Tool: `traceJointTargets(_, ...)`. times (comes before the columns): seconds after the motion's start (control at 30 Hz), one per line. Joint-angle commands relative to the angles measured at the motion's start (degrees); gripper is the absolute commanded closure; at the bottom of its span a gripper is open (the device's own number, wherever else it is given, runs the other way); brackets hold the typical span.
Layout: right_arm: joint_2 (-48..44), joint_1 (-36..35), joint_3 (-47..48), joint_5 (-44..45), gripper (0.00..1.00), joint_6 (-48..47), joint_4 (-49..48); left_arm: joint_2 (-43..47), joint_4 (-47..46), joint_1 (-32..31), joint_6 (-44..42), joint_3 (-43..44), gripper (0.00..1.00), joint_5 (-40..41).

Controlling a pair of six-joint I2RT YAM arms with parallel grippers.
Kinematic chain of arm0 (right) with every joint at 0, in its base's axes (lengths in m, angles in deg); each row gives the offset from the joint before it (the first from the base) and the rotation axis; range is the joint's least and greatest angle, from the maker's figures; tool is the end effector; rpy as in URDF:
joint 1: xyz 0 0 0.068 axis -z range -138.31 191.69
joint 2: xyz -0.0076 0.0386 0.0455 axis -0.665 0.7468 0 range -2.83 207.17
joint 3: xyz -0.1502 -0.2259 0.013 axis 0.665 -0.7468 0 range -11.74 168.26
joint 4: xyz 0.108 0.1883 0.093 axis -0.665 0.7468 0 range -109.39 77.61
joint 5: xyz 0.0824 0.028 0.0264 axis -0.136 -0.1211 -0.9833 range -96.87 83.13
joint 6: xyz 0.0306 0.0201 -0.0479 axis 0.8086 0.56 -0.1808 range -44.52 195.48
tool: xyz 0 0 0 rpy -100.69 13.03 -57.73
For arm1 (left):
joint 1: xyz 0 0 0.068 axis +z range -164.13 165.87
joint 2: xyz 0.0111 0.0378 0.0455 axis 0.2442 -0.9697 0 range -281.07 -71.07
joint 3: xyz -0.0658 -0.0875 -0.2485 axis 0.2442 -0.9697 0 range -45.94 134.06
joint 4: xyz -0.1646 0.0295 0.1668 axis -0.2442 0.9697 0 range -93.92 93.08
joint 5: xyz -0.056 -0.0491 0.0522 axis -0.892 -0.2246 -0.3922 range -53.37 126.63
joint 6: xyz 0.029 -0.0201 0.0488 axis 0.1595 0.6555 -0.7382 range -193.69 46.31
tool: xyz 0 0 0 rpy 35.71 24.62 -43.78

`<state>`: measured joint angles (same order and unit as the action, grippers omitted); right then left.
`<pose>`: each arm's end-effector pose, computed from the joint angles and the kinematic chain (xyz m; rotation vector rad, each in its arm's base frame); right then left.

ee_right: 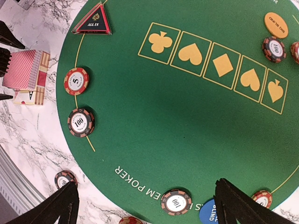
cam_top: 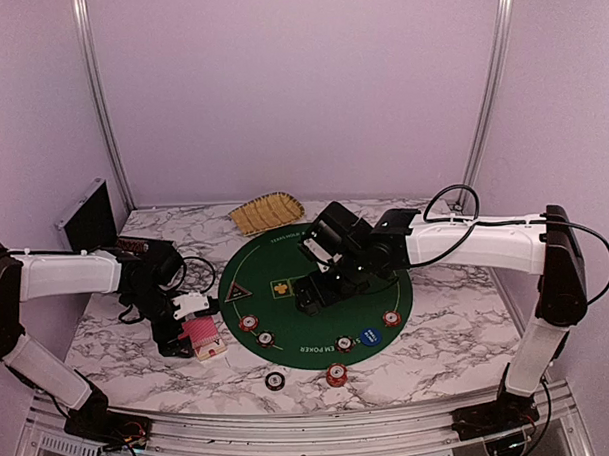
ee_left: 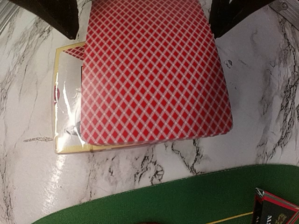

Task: Distribute texas hold em gaming equipment

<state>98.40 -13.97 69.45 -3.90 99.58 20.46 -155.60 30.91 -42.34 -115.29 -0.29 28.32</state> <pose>0.2027 0.2925 0.2503 -0.7098 2.5809 0.4082 0.2044 -0.1168 0.1716 1.6483 2.3111 -0.1577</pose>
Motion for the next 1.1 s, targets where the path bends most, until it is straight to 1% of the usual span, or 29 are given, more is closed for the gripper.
traceJointTargets(0.0,-2.4,0.5,0.5,-0.2,0.01,0.7,-1.0,-0.8,-0.9,-0.3,-0.9,-1.1,0.01,0.5)
traceJointTargets(0.87,-2.4,0.5,-0.3,-1.0,0.01,0.7,-2.1,-1.7,-4.2,-0.3,-2.0,-2.5,0.01,1.7)
traceJointTargets(0.97,-2.4,0.5,-0.5,-1.1,0.01,0.8,-2.3,-1.7,-4.2,-0.3,-2.1,-2.8,0.05,1.8)
traceJointTargets(1.07,-2.4,0.5,-0.7,-1.2,0.02,1.0,-2.5,-2.0,-4.2,-0.3,-1.8,-2.8,0.13,2.3)
